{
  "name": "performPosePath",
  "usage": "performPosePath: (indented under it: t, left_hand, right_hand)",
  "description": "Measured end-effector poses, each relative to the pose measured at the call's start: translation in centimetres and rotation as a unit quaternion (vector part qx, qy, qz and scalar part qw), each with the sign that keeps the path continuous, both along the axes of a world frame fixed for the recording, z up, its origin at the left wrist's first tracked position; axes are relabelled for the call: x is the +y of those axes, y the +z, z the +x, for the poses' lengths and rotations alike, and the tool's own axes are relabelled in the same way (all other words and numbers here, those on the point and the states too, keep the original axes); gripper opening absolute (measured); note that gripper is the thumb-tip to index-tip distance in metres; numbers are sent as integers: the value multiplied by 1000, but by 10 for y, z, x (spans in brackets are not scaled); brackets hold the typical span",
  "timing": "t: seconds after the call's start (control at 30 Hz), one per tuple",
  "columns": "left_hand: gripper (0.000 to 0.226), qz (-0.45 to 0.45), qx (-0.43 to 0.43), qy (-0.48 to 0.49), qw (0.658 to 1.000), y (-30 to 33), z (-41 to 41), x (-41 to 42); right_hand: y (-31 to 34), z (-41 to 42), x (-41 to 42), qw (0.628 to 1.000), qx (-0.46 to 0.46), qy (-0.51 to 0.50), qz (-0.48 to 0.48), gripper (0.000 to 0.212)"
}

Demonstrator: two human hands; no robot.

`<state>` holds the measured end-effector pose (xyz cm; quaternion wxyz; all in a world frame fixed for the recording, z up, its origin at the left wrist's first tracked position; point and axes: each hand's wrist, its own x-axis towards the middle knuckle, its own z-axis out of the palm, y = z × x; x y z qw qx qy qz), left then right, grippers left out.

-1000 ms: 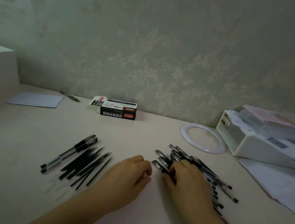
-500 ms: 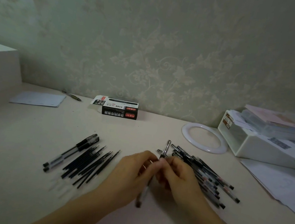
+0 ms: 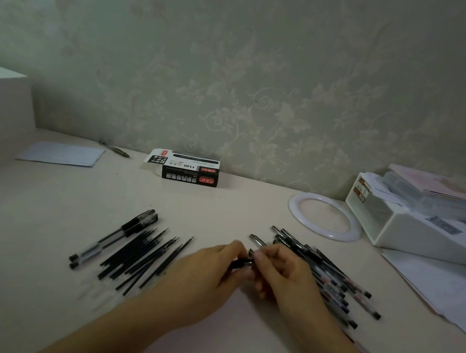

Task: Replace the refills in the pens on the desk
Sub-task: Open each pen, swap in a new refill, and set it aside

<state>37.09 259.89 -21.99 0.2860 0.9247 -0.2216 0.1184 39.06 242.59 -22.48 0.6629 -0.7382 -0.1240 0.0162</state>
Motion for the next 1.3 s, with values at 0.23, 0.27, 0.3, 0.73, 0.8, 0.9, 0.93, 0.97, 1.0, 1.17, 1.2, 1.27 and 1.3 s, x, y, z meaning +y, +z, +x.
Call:
performPosePath:
  t: [0.23,0.27,0.3,0.73,0.8,0.9,0.93,0.97,1.0,1.17,1.2,1.27,1.3]
  left_hand:
    - [50,104,-56,105,987,-2,3,-3]
    - [64,99,-53,129,985,-2,5,-2]
    - [74,97,-50,152,982,-1,6,-1]
    - [11,-1,-12,75,997,5,3,5]
    - [8,11,-19,67,998,4,3,6]
    - [4,14,-27,54,998,3,4,6]
    - [3,12,-26,53,998,3,4,6]
    - [3,10,-25,53,998,2,5,7]
    - [3,7,-24,53,998,2,5,7]
    - [4,-12,-38,7,999,0,8,6]
    - [4,-18,-39,-8,999,-1,8,6]
    - [7,-31,-37,-29,998,-2,8,5]
    - [9,-38,-33,-33,998,-2,9,5]
  right_hand:
    - [-1,0,1,999,-46,2,1,19]
    - [0,0,0,999,-50,-5,8,20]
    - [2,0,-1,998,-56,-11,11,20]
    - [-3,-4,-7,936,-222,-69,-265,12]
    - [-5,-4,-6,920,-242,-58,-301,12]
    - [-7,-3,-6,907,-256,-60,-330,13]
    - [-7,-2,-7,910,-252,-63,-322,13]
    - [-7,-3,-7,917,-243,-66,-309,14]
    - [-6,-3,-7,924,-233,-70,-296,19]
    - [-1,-3,-5,937,-237,-53,-253,22]
    - [-1,-3,-5,941,-232,-46,-243,19]
    - [-1,-2,-6,955,-203,-37,-213,18]
    - [-1,-2,-7,963,-184,-33,-193,18]
